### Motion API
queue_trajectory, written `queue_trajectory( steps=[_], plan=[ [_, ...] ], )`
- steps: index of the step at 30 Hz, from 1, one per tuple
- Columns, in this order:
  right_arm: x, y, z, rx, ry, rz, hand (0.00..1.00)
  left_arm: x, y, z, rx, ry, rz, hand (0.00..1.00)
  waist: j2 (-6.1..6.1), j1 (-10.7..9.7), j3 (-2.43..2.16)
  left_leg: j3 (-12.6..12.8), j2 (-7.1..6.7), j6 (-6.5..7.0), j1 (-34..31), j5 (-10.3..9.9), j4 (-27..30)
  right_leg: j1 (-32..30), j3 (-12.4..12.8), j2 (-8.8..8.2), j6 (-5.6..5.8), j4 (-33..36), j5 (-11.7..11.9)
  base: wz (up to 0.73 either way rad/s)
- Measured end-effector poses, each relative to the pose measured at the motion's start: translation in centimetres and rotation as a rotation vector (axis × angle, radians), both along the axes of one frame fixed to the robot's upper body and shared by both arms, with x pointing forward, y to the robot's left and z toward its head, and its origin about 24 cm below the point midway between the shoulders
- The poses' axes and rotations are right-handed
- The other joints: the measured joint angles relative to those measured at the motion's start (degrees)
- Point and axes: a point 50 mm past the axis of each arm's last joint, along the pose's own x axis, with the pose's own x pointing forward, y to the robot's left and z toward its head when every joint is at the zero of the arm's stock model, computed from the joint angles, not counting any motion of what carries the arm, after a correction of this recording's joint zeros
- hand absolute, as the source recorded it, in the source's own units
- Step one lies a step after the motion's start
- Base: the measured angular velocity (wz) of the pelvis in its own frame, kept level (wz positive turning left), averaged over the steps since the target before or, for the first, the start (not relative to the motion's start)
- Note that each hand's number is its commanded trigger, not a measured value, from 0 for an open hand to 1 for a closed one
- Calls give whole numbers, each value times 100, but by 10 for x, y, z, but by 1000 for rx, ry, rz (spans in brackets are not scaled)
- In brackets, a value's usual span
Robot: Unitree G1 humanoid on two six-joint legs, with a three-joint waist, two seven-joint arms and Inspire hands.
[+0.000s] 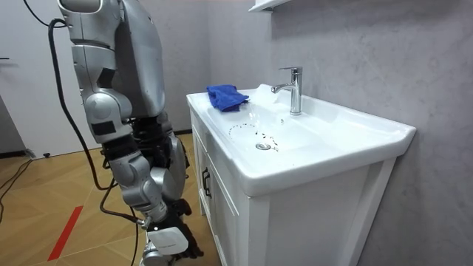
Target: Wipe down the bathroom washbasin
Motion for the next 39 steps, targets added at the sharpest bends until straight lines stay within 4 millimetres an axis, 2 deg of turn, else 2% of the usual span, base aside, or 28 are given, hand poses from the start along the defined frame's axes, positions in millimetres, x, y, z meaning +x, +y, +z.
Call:
queue_trajectory(
  steps=[4, 8, 13, 16, 23, 28, 32, 34, 36, 39],
  plan=[
    [-1, 0, 0, 3, 11, -1, 0, -4, 1, 0, 0, 5, 33, 0, -22, 72, 1, -4, -1, 0, -16, 0, 1, -12, -49, -14, 4, 14, -2, 5],
    [1, 0, 0, 6, 15, 0, 0, -15, 5, 1, 15, 23, 94, 0, -45, 88, -5, -131, -12, -1, -47, -1, 2, -3, -160, -40, 9, 15, -3, 13],
    [-1, -1, -1, -7, 34, -6, 0, -26, 12, 3, 57, 43, 193, 0, -32, 368, -41, -191, -9, -1, -60, -1, 6, 12, -223, -46, 9, 10, -3, 7],
    [-1, -1, -1, -10, 45, -6, 0, -30, 15, 4, 86, 61, 218, 0, -24, 392, -42, -332, -19, -2, -67, -1, 7, 66, -307, -62, 18, -10, -11, 21],
    [2, -6, 0, -31, 57, 38, 0, -31, 22, 7, 128, 49, 294, 0, 39, 572, -34, -510, -21, -2, -123, -1, 40, 94, -518, -86, 7, 2, -21, 15],
    [2, -14, 2, -58, 59, 46, 0, -31, 30, 10, 183, 52, 347, 0, 83, 642, -6, -749, -62, -3, -208, -2, 130, 113, -685, -145, 21, 38, -57, 21],
    [2, -16, 2, -84, 57, 68, 0, -18, 50, 22, 341, -9, 365, 0, 86, 818, -10, -857, -69, -14, -239, -10, 127, 60, -790, -169, 5, 181, -138, 14],
    [3, -20, 3, -98, 50, 79, 0, -3, 66, 34, 459, -81, 403, 0, 86, 882, -22, -1000, -96, -16, -286, -11, 142, 47, -850, -182, 11, 217, -180, 25],
    [5, -24, 5, -111, 35, 88, 0, 7, 74, 45, 547, -134, 422, 0, 106, 963, -36, -1002, -97, -17, -320, -11, 154, 20, -856, -181, 9, 219, -179, 5],
    [6, -27, 6, -122, 22, 95, 0, 24, 87, 65, 687, -241, 459, 0, 75, 1047, -40, -1053, -110, -16, -343, -9, 177, 13, -933, -203, 3, 220, -185, 1]
  ],
)
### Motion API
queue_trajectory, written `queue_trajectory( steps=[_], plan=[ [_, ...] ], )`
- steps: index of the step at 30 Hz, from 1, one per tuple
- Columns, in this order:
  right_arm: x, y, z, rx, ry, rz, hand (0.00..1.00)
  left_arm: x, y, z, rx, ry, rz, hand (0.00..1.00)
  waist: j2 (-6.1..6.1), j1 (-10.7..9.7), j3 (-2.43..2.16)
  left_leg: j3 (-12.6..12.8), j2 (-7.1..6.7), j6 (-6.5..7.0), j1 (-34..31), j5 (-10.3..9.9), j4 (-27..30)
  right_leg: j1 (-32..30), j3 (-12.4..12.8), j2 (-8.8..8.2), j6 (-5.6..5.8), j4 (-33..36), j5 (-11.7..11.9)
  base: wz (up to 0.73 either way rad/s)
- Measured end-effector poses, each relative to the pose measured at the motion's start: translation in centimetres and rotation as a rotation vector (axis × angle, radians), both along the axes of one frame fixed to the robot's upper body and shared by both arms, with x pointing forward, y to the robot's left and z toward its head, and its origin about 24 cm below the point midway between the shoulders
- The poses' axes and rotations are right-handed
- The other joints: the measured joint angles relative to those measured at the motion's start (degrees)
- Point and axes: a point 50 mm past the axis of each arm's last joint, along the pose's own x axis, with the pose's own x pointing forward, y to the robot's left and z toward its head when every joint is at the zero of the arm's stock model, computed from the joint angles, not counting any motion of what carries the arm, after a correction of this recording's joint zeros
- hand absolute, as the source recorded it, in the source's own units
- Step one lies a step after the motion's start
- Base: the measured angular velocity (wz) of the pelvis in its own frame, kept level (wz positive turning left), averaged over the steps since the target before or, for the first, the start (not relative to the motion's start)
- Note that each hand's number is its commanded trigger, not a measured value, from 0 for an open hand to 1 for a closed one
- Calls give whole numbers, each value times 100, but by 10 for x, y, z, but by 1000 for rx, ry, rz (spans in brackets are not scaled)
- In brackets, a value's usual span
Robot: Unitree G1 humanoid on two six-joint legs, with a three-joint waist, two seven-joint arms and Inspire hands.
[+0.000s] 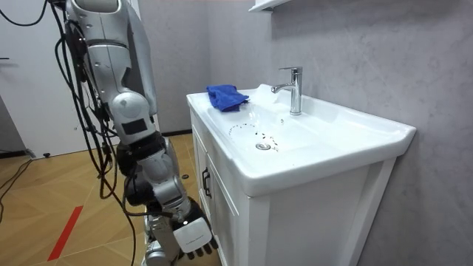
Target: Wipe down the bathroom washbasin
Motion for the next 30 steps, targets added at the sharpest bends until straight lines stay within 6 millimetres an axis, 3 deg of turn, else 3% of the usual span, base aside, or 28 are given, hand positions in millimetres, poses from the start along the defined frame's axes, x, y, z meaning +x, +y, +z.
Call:
queue_trajectory(
  steps=[6, 14, 22, 30],
  plan=[
    [-3, 0, 0, -4, -15, 0, 0, 31, 13, 39, 208, -179, 52, 0, -29, 157, -13, -47, -25, 1, 5, 1, 12, 12, -21, -24, 6, -17, -5, -2],
    [-11, -1, -1, -26, 1, -15, 0, 47, 20, 69, 340, -305, 114, 0, -79, 231, -31, -95, -38, 3, 40, 1, 11, 52, -26, -33, 17, -31, -12, 1],
    [-12, -1, -1, -41, 12, 1, 0, 64, 23, 111, 466, -494, 138, 0, -86, 268, -30, -94, -37, 3, 35, 1, 21, 36, -13, -30, 20, -21, -10, 0],
    [-13, 1, -1, -35, 21, 42, 0, 74, 21, 132, 508, -591, 107, 0, -75, 238, -24, -94, -39, 3, 60, 1, 18, 54, 3, -31, 20, -22, -10, 0]
  ],
)
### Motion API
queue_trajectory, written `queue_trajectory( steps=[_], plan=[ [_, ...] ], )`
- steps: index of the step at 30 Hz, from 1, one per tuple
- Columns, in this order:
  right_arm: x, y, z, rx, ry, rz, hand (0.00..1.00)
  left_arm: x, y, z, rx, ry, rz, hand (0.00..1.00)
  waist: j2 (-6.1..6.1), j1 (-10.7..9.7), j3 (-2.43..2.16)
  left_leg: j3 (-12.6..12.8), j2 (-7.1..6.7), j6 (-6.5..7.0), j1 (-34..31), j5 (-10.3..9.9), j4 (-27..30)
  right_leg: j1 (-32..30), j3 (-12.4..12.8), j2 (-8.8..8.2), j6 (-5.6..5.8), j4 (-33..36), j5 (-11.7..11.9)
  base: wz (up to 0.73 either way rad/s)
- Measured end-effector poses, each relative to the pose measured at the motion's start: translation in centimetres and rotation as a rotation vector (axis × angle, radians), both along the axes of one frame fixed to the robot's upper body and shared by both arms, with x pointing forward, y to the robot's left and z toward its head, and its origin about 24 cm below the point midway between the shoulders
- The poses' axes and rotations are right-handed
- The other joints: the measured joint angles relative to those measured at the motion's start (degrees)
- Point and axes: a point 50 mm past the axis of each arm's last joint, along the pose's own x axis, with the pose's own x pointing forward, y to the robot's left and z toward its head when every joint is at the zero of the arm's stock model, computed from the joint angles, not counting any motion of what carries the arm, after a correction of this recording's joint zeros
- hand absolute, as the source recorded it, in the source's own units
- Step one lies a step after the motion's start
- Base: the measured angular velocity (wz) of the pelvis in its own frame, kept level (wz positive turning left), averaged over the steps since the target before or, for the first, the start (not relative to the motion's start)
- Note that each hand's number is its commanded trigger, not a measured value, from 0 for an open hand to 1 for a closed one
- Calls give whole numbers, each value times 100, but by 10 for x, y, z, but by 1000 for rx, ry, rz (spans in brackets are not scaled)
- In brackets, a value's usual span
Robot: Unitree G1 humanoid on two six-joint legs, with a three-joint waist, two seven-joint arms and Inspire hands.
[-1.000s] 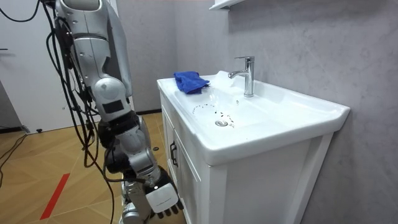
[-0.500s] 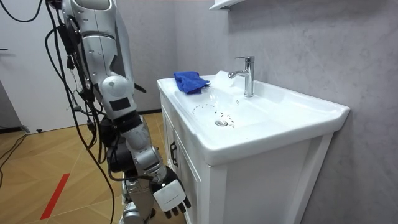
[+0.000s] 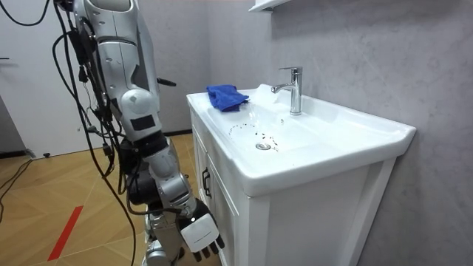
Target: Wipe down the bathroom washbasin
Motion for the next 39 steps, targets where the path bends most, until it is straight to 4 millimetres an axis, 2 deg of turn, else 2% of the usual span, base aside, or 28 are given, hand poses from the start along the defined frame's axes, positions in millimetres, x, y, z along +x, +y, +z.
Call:
queue_trajectory(
  steps=[7, 12, 19, 21, 27, 31, 35, 39],
  plan=[
    [-1, -1, 0, -9, 4, -8, 0, 10, -5, 35, 103, -124, -45, 0, 10, -121, 14, -20, -1, 0, 5, 0, -1, 10, -9, -2, 1, 2, -1, 0],
    [0, -2, 1, -15, -14, -18, 0, 14, -6, 50, 242, -80, -71, 0, 73, -306, 58, -13, -2, 0, 39, 0, -7, 39, 4, 5, 1, -5, 0, 0],
    [3, -2, 1, -4, -34, -8, 0, 20, -15, 64, 422, -24, -114, 0, 98, -486, 60, -13, -4, 0, 61, 0, -14, 99, 18, 14, 11, -107, 12, 0],
    [4, -2, 2, 3, -35, -1, 0, 28, -22, 69, 484, -11, -154, 0, 118, -502, 59, -11, -11, 0, 62, 0, -14, 100, 24, 7, 11, -109, 13, 0],
    [7, -4, 3, 10, -48, 25, 0, 45, -40, 72, 655, 97, -280, 0, 156, -662, 61, 12, -19, 0, 64, 0, -25, 99, 46, 4, 15, -138, 10, -3],
    [9, -4, 3, 19, -58, 28, 0, 52, -48, 66, 714, 197, -355, 0, 177, -775, 56, 48, -15, 0, 68, 0, -33, 110, 99, 23, 20, -197, 22, -4],
    [8, -6, 4, 14, -57, 21, 0, 56, -47, 54, 727, 317, -397, 0, 226, -838, 38, 82, -16, 0, 83, 0, -32, 104, 176, 27, 20, -197, 22, -11],
    [9, -8, 5, 18, -63, 7, 0, 58, -47, 50, 749, 395, -433, 0, 263, -1010, 30, 93, -16, 0, 86, 0, -34, 125, 189, 29, 20, -190, 23, -2]
  ],
)
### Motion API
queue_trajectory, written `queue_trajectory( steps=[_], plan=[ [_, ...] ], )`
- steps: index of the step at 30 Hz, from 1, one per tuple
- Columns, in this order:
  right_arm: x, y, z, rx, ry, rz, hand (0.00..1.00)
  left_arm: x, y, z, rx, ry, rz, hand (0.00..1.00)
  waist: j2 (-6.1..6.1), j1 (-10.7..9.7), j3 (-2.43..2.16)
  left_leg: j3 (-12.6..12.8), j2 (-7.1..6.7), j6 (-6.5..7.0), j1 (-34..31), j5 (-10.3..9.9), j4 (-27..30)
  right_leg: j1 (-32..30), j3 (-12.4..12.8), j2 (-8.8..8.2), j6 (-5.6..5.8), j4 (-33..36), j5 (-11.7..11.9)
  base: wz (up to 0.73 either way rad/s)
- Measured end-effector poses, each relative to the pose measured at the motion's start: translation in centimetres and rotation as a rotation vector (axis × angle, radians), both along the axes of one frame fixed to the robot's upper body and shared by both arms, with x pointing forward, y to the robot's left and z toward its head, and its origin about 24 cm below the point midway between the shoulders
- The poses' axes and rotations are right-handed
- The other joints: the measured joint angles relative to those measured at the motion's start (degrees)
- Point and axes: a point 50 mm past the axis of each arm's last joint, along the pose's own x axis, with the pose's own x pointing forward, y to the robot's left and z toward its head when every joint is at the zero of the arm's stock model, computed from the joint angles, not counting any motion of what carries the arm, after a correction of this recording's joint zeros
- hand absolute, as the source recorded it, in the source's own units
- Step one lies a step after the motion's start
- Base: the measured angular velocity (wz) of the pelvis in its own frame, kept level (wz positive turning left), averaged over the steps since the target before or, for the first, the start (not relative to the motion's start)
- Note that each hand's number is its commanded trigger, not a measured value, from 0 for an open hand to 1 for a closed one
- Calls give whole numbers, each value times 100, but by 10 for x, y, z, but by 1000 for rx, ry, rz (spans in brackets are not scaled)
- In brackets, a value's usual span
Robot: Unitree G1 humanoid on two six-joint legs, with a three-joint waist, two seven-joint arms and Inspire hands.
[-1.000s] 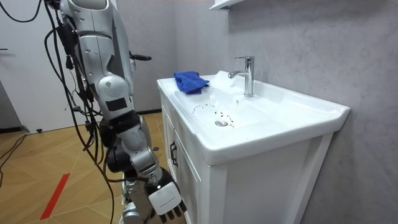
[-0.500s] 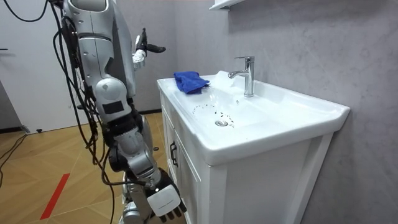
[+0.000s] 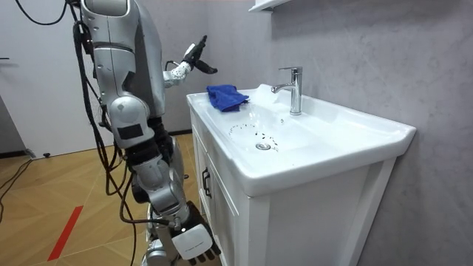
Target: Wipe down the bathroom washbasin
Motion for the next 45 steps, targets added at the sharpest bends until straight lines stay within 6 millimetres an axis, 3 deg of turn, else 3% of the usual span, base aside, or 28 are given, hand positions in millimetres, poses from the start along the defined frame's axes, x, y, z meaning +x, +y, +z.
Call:
queue_trajectory(
  steps=[10, 15, 22, 41, 42, 45],
  plan=[
    [3, -1, 0, 10, 19, -14, 0, 11, -6, -31, -6, 292, -91, 0, 35, -81, 11, 143, 30, 0, 100, 0, -61, -20, 246, 59, -10, -11, 6, -13],
    [3, -2, 0, 3, 33, -19, 0, 8, 1, -65, -93, 518, -79, 0, 42, -76, 8, 289, 52, -1, 141, -1, -68, -16, 316, 78, -18, -6, 10, -9],
    [3, -6, 1, -26, 38, -26, 0, 8, 2, -69, -115, 567, -81, 0, 133, -86, -8, 289, 58, -1, 160, -1, -69, -8, 311, 79, -23, 16, 13, 0],
    [0, -8, 2, -38, 31, -57, 0, 6, 5, -73, -129, 610, -61, 0, 156, -245, -18, 442, 65, -1, 191, -1, -67, -10, 368, 78, -27, 39, 16, -1],
    [-1, -9, 2, -39, 33, -58, 0, 4, 6, -77, -135, 626, -54, 0, 131, -255, -2, 443, 65, -1, 204, -1, -68, -11, 399, 81, -27, 55, 16, -8],
    [-1, -12, 3, -45, 37, -57, 0, -1, 7, -89, -157, 680, -47, 0, 183, -255, -18, 468, 65, -1, 244, -1, -70, -5, 439, 85, -27, 81, 16, -12]
  ],
)
